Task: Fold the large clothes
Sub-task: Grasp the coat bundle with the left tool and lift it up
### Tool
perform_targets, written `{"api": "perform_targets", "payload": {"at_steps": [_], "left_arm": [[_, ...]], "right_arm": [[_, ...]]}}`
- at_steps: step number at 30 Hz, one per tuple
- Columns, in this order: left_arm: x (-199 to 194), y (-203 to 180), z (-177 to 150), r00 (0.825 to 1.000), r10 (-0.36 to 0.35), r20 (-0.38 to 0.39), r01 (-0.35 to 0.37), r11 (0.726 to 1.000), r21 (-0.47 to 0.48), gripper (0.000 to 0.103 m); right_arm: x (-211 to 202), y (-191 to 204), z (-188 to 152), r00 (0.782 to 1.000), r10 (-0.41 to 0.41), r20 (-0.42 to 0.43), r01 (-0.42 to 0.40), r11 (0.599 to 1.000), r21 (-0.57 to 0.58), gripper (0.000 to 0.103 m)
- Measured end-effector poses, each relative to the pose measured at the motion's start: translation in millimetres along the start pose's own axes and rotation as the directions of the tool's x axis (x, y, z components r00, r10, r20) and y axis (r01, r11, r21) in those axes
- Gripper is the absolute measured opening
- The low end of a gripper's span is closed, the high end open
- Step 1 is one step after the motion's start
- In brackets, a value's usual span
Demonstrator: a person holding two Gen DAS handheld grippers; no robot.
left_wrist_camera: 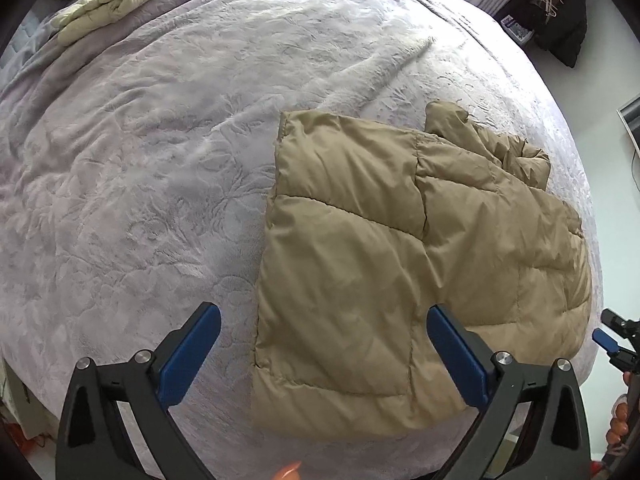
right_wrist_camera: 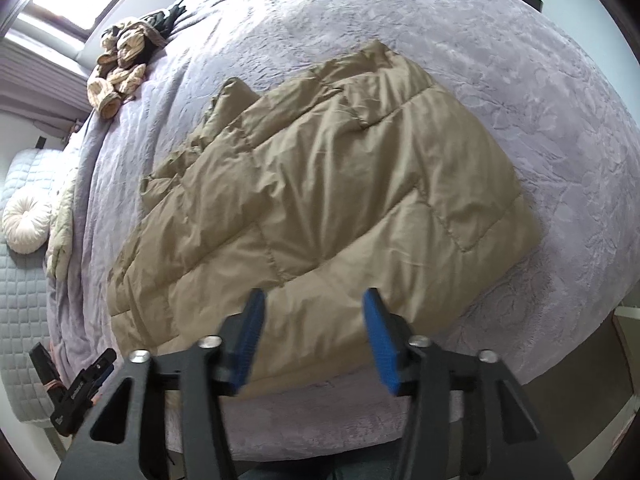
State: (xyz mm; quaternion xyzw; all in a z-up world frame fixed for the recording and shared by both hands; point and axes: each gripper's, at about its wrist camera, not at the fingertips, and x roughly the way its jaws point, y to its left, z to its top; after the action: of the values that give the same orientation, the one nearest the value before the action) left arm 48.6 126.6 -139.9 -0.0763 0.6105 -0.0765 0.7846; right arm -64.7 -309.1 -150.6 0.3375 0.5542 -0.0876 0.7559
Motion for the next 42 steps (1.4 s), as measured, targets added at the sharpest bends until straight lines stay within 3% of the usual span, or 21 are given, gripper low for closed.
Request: {"api": "perform_targets", "payload": {"at_steps": [2,6,14,16,19,24,26,31,35,37,38,39,42], "left_arm": [[0.8,0.9,-0.2,1.000,-0.016,0.004,0.016,1.000,-0.008,0.103],[10.6,8.8,-1.0,0.998,-0.058,-0.028,0.057,0.998,-0.039,0.103],[31.5,26.5,8.8,0.975,-0.205,-0.086,0.196,0.975,-0.104,0.103],[41.7,33.2,15.4,0.956,-0.275,-0.105,0.264,0.959,-0.106,0.103],[68.6,43.3,24.2,0.911,-0.377,-0.168,0.360,0.925,-0.124,0.103],[109.5,41.2,34.0,0.817,-0.514,-0.262,0.496,0.858,-0.133,0.103],[123.3,35.2,36.4,0.803,-0.521,-0.291,0.509,0.852,-0.121,0.103],[136.3,17.9,42.0,0.799,-0.510,-0.319,0.515,0.854,-0.074,0.103],[134.5,1.8,42.4,0.812,-0.478,-0.334,0.500,0.866,-0.022,0.103],[129.4,-6.0,39.9,0.810,-0.483,-0.334,0.514,0.858,0.005,0.076],[127.5,-10.2,39.3,0.795,-0.506,-0.335,0.539,0.843,0.006,0.055],[123.8,-13.6,39.0,0.784,-0.527,-0.328,0.559,0.829,0.006,0.042],[114.6,-22.0,40.9,0.791,-0.526,-0.313,0.563,0.825,0.037,0.032]], "right_arm": [[-0.7,8.4,-0.8,1.000,0.003,0.013,-0.003,1.000,-0.024,0.084],[0.9,31.1,-5.5,1.000,0.005,0.022,-0.002,0.994,-0.109,0.085],[26.2,52.8,-15.2,0.994,0.043,-0.102,-0.058,0.987,-0.149,0.085],[30.5,55.0,-16.1,0.992,0.040,-0.118,-0.058,0.987,-0.153,0.085],[36.2,56.5,-17.1,0.990,0.033,-0.135,-0.054,0.987,-0.154,0.085],[46.3,57.7,-22.0,0.986,0.026,-0.162,-0.051,0.987,-0.151,0.085],[50.1,58.7,-24.4,0.985,0.020,-0.169,-0.048,0.986,-0.162,0.085],[60.2,60.5,-30.5,0.982,0.001,-0.187,-0.035,0.983,-0.180,0.085],[65.5,62.2,-32.2,0.982,0.002,-0.191,-0.037,0.983,-0.181,0.085],[67.8,63.4,-32.6,0.981,0.002,-0.195,-0.038,0.983,-0.182,0.085],[68.8,63.9,-32.4,0.980,0.002,-0.197,-0.038,0.982,-0.182,0.085],[69.6,64.8,-32.9,0.980,0.002,-0.199,-0.039,0.982,-0.183,0.085],[68.0,69.4,-32.2,0.980,0.003,-0.197,-0.041,0.981,-0.192,0.085]]}}
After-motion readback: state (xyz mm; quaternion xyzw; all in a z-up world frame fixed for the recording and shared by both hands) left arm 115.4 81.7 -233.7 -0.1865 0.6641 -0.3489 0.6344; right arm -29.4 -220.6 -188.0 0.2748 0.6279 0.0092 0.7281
